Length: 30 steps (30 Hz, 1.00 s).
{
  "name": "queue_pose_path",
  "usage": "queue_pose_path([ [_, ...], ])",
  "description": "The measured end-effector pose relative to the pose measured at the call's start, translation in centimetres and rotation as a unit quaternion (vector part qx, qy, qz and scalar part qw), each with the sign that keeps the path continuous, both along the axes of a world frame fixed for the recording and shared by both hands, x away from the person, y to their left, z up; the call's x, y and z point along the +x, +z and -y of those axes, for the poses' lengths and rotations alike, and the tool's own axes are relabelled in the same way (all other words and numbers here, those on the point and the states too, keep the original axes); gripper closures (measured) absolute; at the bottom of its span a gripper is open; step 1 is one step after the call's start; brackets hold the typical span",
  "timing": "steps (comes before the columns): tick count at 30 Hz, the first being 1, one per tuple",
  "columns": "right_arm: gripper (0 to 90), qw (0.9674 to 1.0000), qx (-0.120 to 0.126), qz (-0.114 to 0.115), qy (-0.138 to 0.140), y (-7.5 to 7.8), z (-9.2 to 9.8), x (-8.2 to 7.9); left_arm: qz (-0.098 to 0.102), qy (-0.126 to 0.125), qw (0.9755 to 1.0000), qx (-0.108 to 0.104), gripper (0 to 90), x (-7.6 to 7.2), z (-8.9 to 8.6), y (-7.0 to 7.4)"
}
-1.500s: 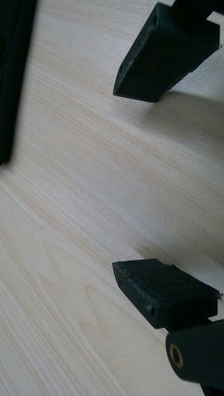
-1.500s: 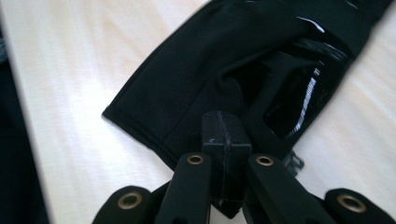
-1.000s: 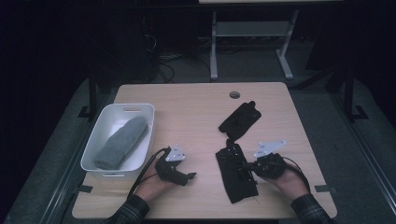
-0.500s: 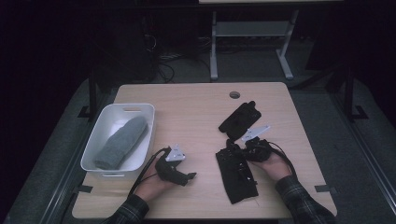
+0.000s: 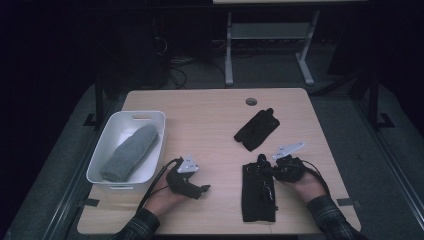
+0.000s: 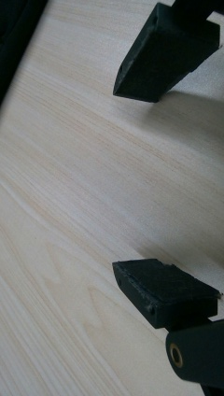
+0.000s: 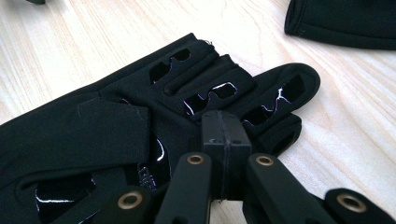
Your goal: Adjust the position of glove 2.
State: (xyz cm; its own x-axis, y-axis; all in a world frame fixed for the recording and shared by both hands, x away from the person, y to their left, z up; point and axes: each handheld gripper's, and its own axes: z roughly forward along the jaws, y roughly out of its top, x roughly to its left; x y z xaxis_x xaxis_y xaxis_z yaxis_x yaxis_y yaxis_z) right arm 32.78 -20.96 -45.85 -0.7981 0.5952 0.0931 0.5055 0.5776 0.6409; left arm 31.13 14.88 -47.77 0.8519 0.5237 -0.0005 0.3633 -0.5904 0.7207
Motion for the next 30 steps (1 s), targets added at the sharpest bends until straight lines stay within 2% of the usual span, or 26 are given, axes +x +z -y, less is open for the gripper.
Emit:
queue_pose_path([
  [1,89.0,1.0,-0.001,0.002,0.002,0.1,0.0,0.0,0.0,0.0,1.0,0.0,12.5,0.0,0.0,0.0],
  [3,78.1,0.9999,0.012,0.005,-0.006,0.4,0.4,-0.1,0.0,0.0,1.0,-0.001,12.5,0.0,0.0,0.0],
  [4,75.5,0.9998,0.015,0.012,-0.009,0.5,0.6,-0.2,0.0,0.0,1.0,-0.001,12.4,0.0,0.0,0.0],
  [7,62.9,0.9987,0.025,0.024,-0.038,0.6,1.9,-0.6,0.001,0.0,1.0,-0.001,12.4,0.0,0.0,0.0],
  [9,60.2,0.9982,0.036,0.012,-0.046,0.4,2.8,-0.9,0.0,-0.001,1.0,-0.001,12.4,0.0,0.0,0.0],
  [12,47.2,0.9971,0.038,0.021,-0.062,0.1,3.9,-1.5,-0.001,-0.001,1.0,0.005,12.5,0.1,0.1,0.1],
  [13,43.7,0.9965,0.036,0.031,-0.069,0.0,4.3,-1.7,-0.003,0.002,1.0,0.003,12.5,0.0,0.2,0.1],
  [15,35.4,0.9952,0.039,0.039,-0.081,-0.2,5.1,-2.0,-0.007,0.002,0.9999,0.013,12.7,0.1,0.2,0.2],
  [18,31.5,0.9934,0.035,0.048,-0.099,-0.6,6.5,-2.4,-0.015,0.004,0.9995,0.027,14.5,0.3,0.4,0.6],
  [22,28.3,0.9908,0.037,0.052,-0.119,-1.3,8.3,-2.7,-0.034,0.009,0.9992,0.022,23.7,0.8,0.6,1.0],
  [24,26.7,0.9898,0.036,0.055,-0.127,-1.6,8.8,-2.7,-0.038,0.004,0.9991,0.02,33.5,1.2,0.8,1.4],
  [26,25.7,0.9894,0.032,0.054,-0.13,-1.8,9.3,-2.7,-0.048,-0.004,0.9988,0.014,47.9,1.6,1.2,1.8],
  [30,22.8,0.9883,0.028,0.054,-0.14,-2.2,9.5,-2.5,-0.055,-0.013,0.9983,0.016,71.6,2.6,2.3,2.5],
])
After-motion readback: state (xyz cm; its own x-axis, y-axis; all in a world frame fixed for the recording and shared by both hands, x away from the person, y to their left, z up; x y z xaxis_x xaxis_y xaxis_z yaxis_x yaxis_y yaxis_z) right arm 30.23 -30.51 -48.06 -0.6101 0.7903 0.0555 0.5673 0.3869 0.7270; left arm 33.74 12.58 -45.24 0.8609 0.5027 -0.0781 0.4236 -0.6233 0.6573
